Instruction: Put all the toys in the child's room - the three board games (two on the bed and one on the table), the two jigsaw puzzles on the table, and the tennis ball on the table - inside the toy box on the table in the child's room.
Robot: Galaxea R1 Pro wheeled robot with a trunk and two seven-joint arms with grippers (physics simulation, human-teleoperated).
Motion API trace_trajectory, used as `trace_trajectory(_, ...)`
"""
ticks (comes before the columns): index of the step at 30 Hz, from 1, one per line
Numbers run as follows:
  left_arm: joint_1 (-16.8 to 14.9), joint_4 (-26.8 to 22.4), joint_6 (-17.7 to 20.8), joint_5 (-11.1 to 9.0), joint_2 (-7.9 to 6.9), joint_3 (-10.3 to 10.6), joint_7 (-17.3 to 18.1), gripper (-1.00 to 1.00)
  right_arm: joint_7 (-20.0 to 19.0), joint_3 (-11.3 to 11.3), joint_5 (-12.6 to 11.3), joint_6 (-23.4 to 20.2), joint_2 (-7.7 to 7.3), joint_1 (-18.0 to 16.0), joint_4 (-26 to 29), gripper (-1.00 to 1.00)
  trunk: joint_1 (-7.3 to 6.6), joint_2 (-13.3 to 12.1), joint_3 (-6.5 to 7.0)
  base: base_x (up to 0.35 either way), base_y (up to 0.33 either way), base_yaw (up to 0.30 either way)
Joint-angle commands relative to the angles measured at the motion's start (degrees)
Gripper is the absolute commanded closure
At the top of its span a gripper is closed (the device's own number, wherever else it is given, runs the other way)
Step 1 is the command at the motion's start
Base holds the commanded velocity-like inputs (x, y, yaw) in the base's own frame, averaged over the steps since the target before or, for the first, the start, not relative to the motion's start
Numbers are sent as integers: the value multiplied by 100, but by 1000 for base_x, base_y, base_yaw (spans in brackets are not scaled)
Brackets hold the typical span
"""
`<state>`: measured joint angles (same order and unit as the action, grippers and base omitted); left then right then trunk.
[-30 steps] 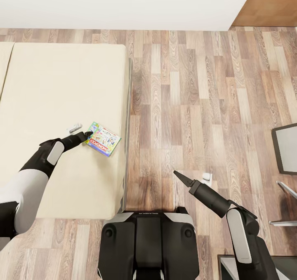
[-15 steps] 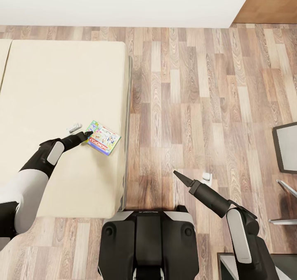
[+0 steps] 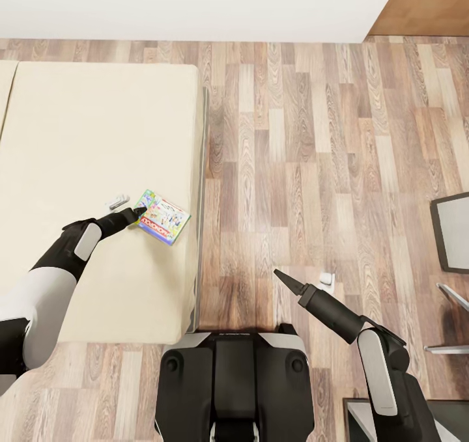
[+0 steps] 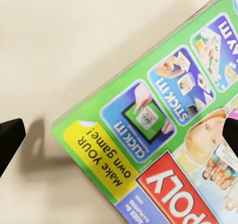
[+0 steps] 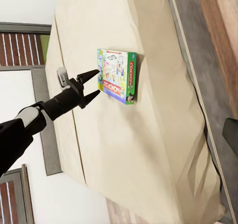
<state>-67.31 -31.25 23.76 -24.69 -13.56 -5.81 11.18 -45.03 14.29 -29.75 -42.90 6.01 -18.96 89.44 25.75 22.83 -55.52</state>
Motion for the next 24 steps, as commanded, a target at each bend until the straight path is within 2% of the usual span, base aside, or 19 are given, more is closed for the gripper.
trace_trajectory(1,-2,-4,47,-27,2,-25,16,-100,-14,12,-11,-34,5,-3,2,-100,3,9,-10,0,0,0)
trace_trajectory(13,-1,-4,43,-29,7,-25,19,-100,-14,12,-6,-31,5,-3,2,-100,3,9,-84,0,0,0)
trace_trajectory(24,-3,-4,41,-33,3,-25,46,-100,-22,12,-4,-28,5,-3,4,-100,3,9,-96,0,0,0)
